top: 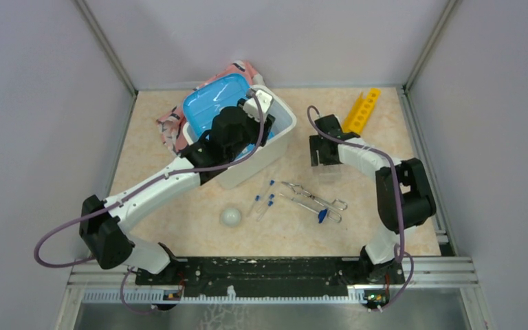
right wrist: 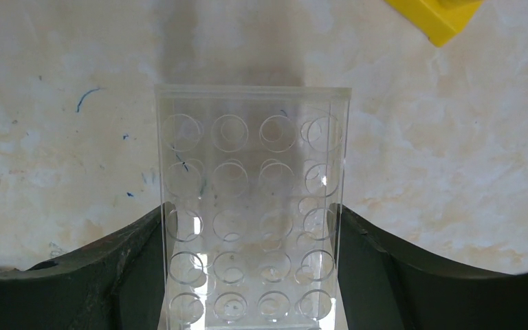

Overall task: Organize the chemistry lab equipment
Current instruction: Pick up the storage box lid at the center of the board.

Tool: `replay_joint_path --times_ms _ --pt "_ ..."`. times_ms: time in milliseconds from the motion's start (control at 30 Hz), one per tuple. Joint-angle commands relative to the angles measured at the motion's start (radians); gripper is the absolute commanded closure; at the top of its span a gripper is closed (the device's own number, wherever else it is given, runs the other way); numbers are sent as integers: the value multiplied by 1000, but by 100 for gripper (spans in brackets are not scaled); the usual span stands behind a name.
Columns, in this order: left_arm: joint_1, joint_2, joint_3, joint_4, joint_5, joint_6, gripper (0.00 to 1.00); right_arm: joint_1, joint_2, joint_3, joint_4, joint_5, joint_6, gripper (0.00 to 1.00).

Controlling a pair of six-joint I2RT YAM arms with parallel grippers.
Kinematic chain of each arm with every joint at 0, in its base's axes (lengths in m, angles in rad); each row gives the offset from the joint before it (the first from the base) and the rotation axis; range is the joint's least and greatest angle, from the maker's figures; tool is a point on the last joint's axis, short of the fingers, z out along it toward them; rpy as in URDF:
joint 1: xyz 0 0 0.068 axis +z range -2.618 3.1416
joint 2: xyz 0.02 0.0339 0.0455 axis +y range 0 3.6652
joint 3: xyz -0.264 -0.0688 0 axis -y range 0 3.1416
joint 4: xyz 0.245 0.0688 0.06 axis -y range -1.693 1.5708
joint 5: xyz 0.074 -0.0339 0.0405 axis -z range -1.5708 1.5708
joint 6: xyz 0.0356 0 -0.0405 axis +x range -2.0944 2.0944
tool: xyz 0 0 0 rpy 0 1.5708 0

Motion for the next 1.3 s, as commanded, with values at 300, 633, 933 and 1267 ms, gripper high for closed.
replay_joint_path --times_ms 300,633,933,1267 --pt "164 -66 -38 -20 -208 -171 32 6 12 -72 114 -43 13 54" --pt "322 -105 -63 -59 -173 -259 29 9 18 -112 146 -52 27 52" --pt "434 -142 -116 -38 -93 -336 26 9 27 -124 163 -66 37 41" --pt "577 -165 -211 43 51 -392 20 13 38 -133 179 -80 43 26"
